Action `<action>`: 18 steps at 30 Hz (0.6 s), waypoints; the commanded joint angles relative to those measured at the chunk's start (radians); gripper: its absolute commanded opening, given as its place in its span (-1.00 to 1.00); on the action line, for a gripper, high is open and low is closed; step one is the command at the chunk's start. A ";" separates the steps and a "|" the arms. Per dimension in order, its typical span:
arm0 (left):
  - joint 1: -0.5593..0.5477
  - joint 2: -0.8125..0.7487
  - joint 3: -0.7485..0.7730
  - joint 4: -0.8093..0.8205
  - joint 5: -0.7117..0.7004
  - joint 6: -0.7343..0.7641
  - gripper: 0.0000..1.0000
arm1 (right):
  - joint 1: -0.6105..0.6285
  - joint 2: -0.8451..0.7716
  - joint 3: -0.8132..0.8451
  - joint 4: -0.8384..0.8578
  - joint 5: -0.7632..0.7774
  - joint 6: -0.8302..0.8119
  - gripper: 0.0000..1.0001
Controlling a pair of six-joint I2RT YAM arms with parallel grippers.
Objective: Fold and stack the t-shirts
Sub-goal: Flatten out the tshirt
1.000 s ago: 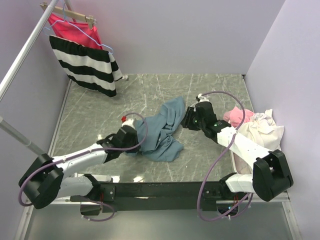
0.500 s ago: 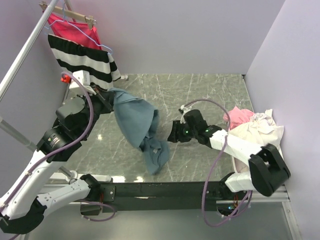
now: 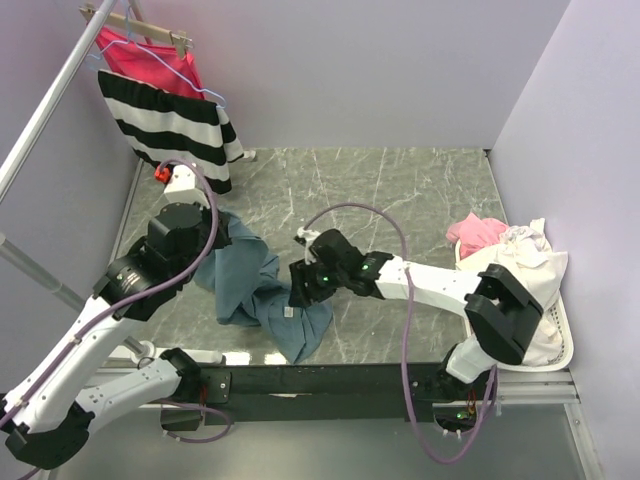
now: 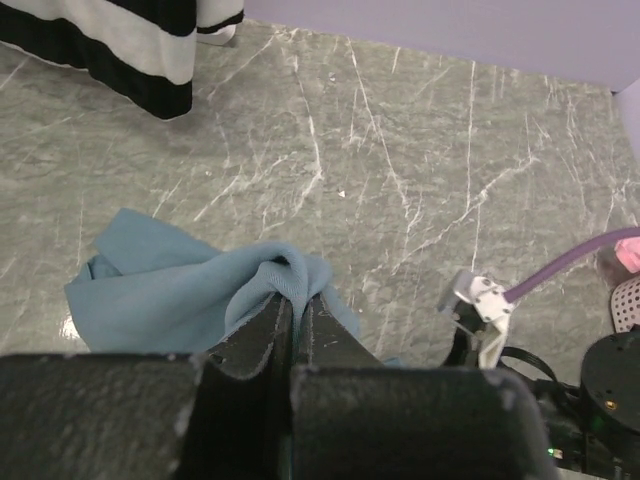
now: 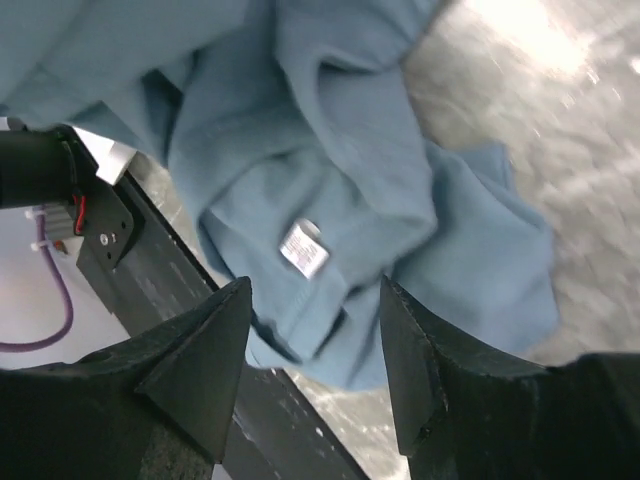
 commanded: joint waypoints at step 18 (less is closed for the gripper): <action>0.007 -0.122 -0.087 0.002 -0.043 -0.036 -0.98 | 0.031 0.175 0.246 -0.143 0.324 -0.170 0.32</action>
